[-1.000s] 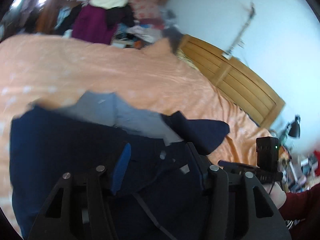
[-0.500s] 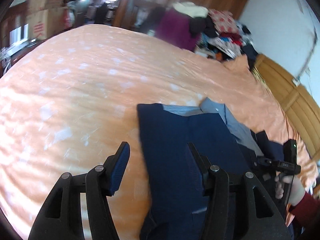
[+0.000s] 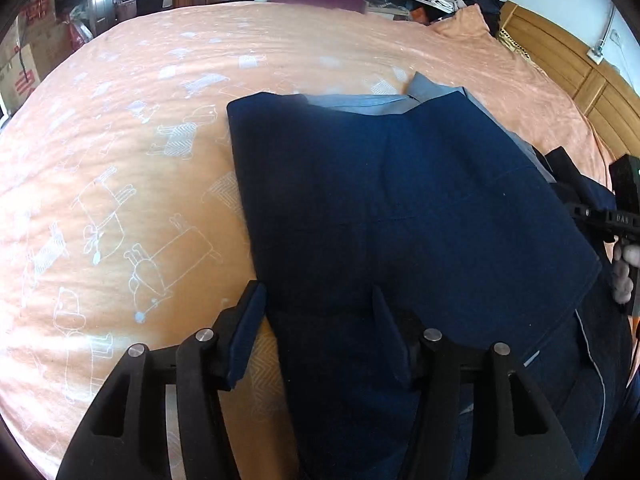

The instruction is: Fold small clothes

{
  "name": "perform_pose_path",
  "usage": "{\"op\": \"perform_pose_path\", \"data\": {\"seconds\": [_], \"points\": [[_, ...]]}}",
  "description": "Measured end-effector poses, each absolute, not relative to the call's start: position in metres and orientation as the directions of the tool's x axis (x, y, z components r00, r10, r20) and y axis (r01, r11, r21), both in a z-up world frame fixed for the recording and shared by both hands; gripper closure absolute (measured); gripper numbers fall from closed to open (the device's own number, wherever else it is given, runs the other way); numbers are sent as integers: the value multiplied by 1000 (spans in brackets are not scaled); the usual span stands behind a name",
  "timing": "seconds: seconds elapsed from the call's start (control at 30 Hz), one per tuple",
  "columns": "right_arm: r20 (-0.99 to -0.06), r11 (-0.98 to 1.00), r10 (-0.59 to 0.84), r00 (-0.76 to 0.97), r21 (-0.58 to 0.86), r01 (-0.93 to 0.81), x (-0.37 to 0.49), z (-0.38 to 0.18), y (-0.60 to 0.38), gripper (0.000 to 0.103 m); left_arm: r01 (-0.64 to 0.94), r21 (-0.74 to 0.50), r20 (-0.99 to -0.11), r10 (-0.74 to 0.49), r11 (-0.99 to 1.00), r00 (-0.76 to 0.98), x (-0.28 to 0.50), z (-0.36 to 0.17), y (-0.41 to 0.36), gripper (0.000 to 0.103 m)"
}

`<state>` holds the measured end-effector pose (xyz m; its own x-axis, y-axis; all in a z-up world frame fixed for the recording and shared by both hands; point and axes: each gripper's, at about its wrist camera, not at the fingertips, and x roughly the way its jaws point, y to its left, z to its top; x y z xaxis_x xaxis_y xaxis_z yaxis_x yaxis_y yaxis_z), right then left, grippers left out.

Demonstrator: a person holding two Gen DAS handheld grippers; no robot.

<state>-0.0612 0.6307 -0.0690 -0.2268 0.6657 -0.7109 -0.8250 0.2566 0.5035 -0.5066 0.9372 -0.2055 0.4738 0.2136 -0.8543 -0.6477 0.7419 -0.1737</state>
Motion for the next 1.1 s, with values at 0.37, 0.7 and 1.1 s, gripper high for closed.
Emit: {"op": "perform_pose_path", "data": {"seconds": [0.37,0.7,1.1], "points": [[-782,371,622,-48,347,-861,-11,-65,589,72,-663,-188,-847,222,725,483,-522,-197,938,41],[-707,317,704,-66,396,-862,-55,-42,555,51,-668,1,-849,353,744,392,-589,-142,867,44],[-705,247,697,-129,405,-880,-94,-51,567,51,-801,-65,-846,394,595,361,-597,-179,891,28]]}}
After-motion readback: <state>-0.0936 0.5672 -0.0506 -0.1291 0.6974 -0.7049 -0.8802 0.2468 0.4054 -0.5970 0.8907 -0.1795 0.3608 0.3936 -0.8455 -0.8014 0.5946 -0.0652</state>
